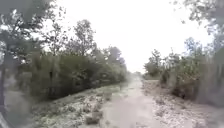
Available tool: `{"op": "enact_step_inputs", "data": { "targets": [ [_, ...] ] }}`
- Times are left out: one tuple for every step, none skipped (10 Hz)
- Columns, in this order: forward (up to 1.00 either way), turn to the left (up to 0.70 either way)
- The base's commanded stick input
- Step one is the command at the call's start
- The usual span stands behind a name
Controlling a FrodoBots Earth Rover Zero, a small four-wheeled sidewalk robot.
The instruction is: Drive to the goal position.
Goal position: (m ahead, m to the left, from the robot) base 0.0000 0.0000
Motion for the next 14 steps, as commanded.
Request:
{"op": "enact_step_inputs", "data": {
  "targets": [
    [0.00, -0.45],
    [0.00, -0.45],
    [0.00, -0.45],
    [0.00, -0.45],
    [0.00, -0.45],
    [0.00, -0.45],
    [0.00, -0.45],
    [0.00, -0.45],
    [0.00, -0.45],
    [0.00, -0.45],
    [0.00, -0.45],
    [0.00, -0.45],
    [0.00, -0.45],
    [0.00, -0.45]
  ]
}}
